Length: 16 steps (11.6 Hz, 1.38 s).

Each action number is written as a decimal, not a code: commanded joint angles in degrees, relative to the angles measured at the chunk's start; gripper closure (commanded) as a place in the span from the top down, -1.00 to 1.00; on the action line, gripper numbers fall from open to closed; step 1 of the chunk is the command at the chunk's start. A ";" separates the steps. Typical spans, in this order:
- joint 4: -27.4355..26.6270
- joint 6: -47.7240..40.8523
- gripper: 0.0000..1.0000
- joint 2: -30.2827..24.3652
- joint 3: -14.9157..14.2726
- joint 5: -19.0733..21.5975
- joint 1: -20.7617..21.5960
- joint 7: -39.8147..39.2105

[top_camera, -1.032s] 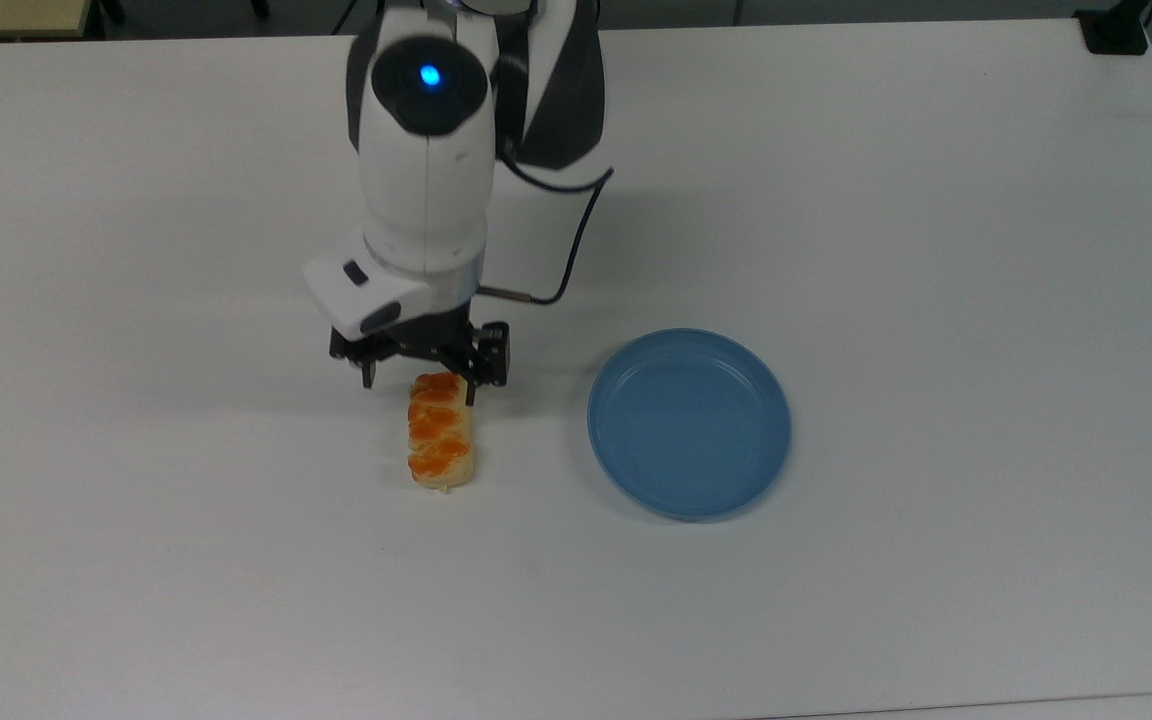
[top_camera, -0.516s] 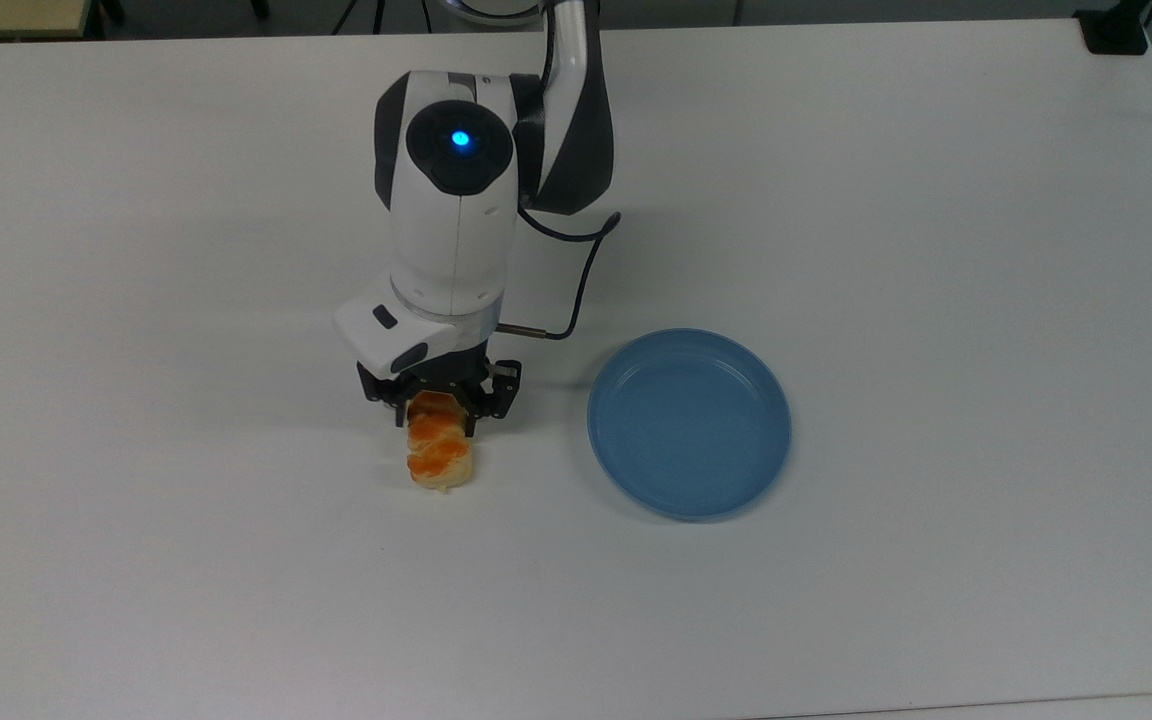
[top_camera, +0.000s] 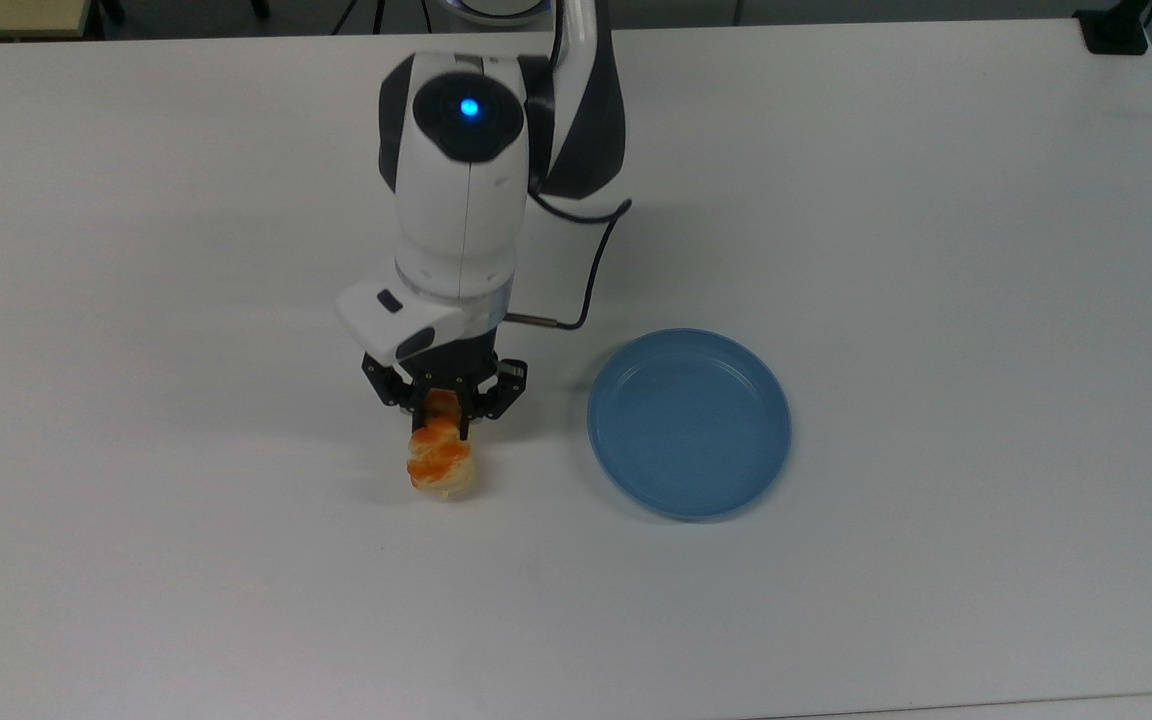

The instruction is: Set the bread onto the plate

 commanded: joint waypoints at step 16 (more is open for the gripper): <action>-0.95 -4.67 1.00 -4.72 0.78 1.95 14.20 15.03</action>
